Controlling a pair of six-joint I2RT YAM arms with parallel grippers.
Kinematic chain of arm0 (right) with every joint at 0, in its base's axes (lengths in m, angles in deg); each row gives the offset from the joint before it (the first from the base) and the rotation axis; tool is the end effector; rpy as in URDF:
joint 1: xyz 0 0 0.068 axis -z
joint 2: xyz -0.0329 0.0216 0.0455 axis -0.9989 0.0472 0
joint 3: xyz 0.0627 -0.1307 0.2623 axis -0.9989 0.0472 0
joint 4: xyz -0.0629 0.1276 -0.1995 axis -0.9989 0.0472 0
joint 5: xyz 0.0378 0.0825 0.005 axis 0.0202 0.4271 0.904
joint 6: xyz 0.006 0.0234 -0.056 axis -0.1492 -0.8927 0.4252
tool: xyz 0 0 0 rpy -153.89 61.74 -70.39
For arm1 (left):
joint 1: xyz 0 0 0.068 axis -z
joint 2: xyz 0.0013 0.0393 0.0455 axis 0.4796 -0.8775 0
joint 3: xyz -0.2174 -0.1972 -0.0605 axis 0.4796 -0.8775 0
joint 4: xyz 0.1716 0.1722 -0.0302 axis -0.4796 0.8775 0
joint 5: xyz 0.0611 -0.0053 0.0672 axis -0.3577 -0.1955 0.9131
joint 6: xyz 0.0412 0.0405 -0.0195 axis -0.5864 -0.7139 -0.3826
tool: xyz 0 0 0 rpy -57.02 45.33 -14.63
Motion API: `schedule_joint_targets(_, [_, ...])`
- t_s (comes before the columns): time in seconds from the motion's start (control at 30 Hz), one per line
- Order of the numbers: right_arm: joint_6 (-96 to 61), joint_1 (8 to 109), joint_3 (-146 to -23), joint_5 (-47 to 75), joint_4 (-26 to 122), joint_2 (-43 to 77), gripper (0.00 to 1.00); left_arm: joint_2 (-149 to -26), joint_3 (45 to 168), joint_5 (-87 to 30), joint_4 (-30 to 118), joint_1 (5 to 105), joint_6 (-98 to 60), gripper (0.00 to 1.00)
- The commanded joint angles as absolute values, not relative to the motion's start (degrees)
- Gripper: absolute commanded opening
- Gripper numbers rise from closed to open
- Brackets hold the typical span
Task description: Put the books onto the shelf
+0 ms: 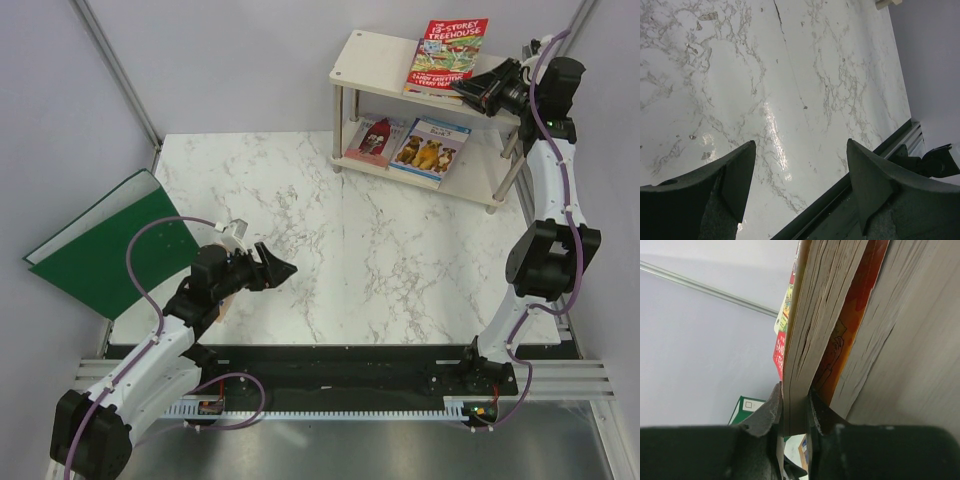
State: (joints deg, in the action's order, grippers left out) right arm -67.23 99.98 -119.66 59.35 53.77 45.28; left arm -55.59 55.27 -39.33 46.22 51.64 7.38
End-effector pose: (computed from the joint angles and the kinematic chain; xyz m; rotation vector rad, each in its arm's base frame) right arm 0.4404 -0.0616 0.4466 0.3121 1.7735 1.3248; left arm 0.1323 -0.0724 0.2385 -0.0446 2.0854 -1.0067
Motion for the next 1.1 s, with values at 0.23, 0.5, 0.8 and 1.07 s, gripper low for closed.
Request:
schedule_joint_targets(0.23, [-66.8,101.4,-117.8,62.0,52.4,41.5,0.69,-55.6,54.4,-39.7,43.7,51.9,8.8,0.79])
schedule_joint_targets(0.5, [-67.2,102.5,-117.0,60.9,53.0,39.6,0.98,-54.9,54.1,-39.8,43.6,51.9,9.1,0.79])
schedule_joint_targets(0.8, [-55.1,105.6,-112.9,55.8,67.7,31.7,0.98,-54.9,56.4,-37.7,45.9,51.9,7.8,0.79])
schedule_joint_targets(1.07, [-31.3,93.7,-102.5,34.8,89.1,15.5,0.98,-66.8,73.0,-11.3,77.0,51.8,11.5,0.81])
